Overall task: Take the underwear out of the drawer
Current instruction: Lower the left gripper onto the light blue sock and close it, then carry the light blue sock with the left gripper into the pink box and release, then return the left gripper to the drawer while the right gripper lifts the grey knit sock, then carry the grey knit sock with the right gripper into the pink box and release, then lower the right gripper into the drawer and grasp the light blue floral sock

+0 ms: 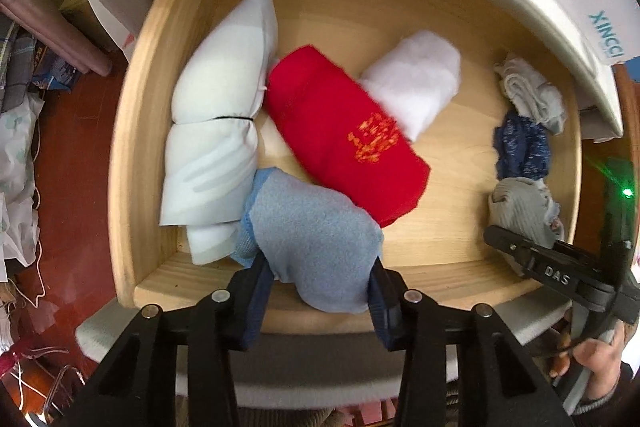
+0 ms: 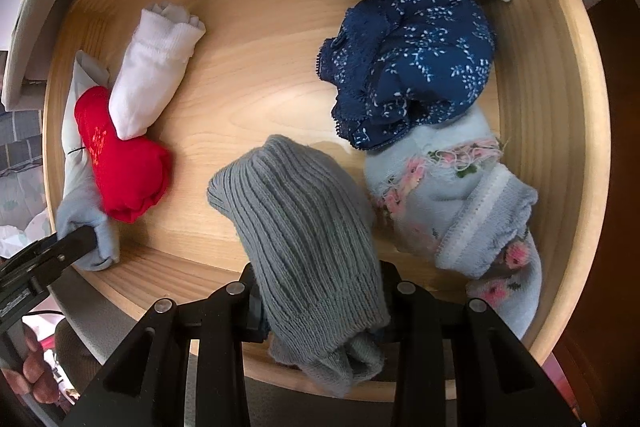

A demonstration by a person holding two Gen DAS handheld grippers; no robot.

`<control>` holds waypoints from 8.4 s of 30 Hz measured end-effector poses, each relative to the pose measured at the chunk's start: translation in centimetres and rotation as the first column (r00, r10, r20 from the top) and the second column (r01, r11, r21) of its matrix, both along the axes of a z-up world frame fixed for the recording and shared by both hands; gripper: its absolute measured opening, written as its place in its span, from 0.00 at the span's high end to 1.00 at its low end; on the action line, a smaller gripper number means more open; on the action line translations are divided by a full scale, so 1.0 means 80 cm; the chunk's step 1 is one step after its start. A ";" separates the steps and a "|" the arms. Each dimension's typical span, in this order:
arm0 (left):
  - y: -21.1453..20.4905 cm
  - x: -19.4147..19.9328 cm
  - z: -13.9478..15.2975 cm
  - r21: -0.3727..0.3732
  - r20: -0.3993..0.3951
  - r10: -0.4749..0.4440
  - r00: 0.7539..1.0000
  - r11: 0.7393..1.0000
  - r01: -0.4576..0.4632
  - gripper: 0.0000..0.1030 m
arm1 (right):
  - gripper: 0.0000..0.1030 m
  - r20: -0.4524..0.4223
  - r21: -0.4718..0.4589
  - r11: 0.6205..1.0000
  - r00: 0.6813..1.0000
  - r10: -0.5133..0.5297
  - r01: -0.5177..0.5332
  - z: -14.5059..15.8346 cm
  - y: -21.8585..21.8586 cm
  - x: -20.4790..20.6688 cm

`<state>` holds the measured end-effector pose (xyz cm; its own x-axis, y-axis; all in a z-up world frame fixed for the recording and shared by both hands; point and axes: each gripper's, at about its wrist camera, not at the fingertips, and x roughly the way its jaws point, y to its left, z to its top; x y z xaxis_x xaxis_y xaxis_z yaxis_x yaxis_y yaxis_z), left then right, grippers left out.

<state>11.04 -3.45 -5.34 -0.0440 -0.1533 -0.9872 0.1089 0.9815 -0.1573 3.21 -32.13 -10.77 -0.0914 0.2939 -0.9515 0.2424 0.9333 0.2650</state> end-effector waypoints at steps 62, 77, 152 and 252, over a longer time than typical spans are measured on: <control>-0.080 0.194 0.263 0.042 0.503 -0.141 0.853 0.989 0.139 0.58 | 0.68 -0.002 -0.153 0.986 0.998 0.064 -0.063 0.034 -0.036 0.005; -0.072 0.203 0.224 0.072 0.449 -0.097 0.888 0.995 0.072 0.47 | 0.68 -0.009 -0.138 0.989 0.999 0.047 -0.048 0.015 -0.045 0.012; 0.064 -0.043 0.065 0.068 0.481 0.116 0.869 0.983 -0.168 0.47 | 0.75 0.475 -0.260 0.963 0.859 0.190 -0.069 0.359 0.066 0.117; 0.050 -0.039 0.056 0.070 0.442 0.071 0.894 0.991 -0.113 0.47 | 0.45 -0.061 -0.222 0.944 0.970 0.235 -0.243 -0.011 0.060 0.016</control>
